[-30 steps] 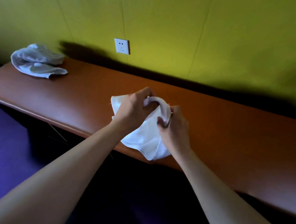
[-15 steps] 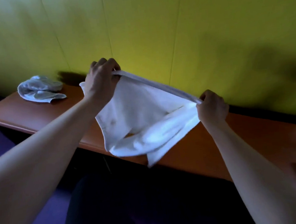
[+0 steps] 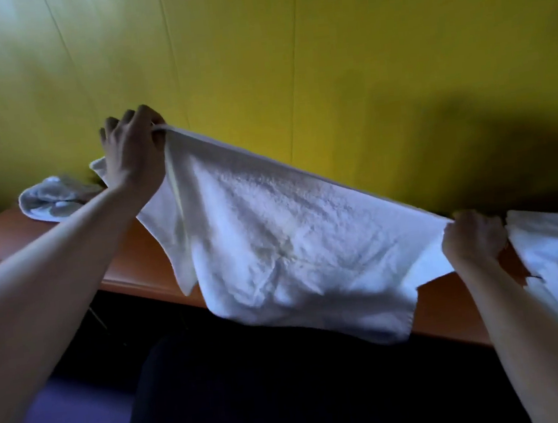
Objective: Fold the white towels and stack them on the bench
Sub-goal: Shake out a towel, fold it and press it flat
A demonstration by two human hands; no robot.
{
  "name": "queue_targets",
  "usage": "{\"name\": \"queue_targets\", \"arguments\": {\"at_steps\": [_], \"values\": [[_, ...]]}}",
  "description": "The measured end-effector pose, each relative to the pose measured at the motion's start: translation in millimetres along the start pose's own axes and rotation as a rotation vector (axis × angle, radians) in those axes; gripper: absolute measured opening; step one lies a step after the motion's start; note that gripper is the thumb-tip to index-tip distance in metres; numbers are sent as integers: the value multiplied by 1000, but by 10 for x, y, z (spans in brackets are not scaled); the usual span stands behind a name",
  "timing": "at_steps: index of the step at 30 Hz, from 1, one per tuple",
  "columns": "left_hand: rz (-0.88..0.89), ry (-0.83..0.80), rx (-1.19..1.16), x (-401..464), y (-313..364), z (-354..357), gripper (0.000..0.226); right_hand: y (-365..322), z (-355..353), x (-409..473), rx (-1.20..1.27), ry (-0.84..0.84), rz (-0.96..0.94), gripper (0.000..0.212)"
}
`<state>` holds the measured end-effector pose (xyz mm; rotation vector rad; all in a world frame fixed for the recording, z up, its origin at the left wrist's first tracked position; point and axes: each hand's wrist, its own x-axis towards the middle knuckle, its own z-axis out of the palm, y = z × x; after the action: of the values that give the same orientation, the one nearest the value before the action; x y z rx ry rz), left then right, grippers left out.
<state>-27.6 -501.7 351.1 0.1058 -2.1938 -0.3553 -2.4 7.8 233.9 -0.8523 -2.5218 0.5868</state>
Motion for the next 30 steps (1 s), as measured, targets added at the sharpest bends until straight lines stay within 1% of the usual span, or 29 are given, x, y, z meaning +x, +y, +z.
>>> {"name": "queue_targets", "arguments": {"at_steps": [2, 4, 5, 7, 9, 12, 14, 16, 19, 20, 21, 23, 24, 26, 30], "values": [[-20, -3, 87, -131, -50, -48, 22, 204, -121, -11, 59, 1, 58, 33], [-23, -27, 167, -276, -109, -78, 27, 350, -248, -54, 99, 19, 54, 27], [-33, -43, 194, -352, -133, -87, 30, 385, -303, -64, 161, 48, 43, 27], [-105, -87, 186, -497, -160, -105, 34, 371, -464, -112, 294, 63, 70, 28], [-210, -150, 169, -582, -170, -113, 36, 319, -622, -112, 406, 94, 149, 24], [-315, -204, 180, -580, -212, -89, 37, 184, -742, -88, 458, 157, 28, 34], [-369, -216, 175, -498, -245, 2, 37, 101, -659, 49, 567, 184, 53, 32], [-404, -224, 156, -386, -260, 162, 37, 89, -447, 378, 671, 142, 140, 25], [-390, -232, 144, -204, -303, 512, 35, 157, -88, 809, 616, 128, 144, 21], [-369, -238, 140, -153, -329, 654, 35, 153, 21, 915, 599, 78, 140, 21], [-349, -249, 136, -111, -354, 799, 35, 112, 124, 980, 576, 59, 154, 25], [-314, -286, 135, -32, -393, 1112, 36, -98, 236, 966, 526, 128, 146, 42], [-294, -302, 144, -1, -405, 1272, 35, -137, 342, 1049, 504, 108, 140, 44], [-253, -324, 163, 61, -420, 1597, 30, -265, 522, 1184, 451, 49, 179, 39], [-235, -390, 172, 150, -548, 2316, 17, -383, 978, 1593, 358, 39, 214, 36]]}}
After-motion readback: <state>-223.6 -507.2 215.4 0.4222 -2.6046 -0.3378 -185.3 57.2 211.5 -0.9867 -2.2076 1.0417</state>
